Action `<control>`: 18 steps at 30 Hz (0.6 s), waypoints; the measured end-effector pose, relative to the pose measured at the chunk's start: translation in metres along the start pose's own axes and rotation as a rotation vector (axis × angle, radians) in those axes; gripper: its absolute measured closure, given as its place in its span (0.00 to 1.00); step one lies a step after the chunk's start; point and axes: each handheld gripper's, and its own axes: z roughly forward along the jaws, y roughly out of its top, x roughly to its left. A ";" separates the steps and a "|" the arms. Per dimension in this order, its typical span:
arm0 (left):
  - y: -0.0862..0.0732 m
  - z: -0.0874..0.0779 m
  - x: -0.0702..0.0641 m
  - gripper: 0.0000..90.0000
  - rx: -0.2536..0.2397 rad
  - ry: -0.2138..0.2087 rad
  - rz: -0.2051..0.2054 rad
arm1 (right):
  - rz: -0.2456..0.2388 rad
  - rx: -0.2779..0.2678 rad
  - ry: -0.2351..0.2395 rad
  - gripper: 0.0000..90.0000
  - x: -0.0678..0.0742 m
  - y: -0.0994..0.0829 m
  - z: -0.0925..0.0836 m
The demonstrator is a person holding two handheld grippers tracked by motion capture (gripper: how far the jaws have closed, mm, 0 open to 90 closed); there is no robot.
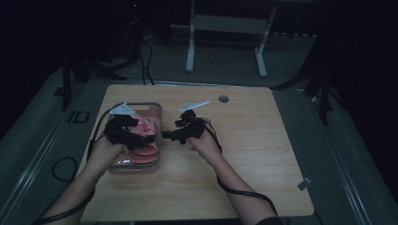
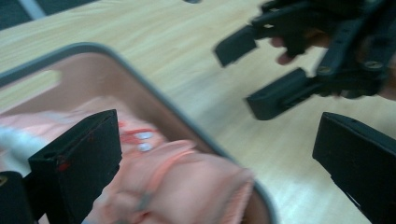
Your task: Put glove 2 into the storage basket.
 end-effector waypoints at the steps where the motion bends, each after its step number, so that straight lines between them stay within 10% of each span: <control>1: 0.002 0.006 -0.009 0.02 0.012 -0.002 0.035 | -0.001 0.002 -0.001 0.18 -0.001 -0.003 -0.004; 18: 0.019 0.049 -0.065 0.02 0.053 -0.124 0.194 | -0.001 0.022 -0.072 0.18 -0.026 -0.043 -0.044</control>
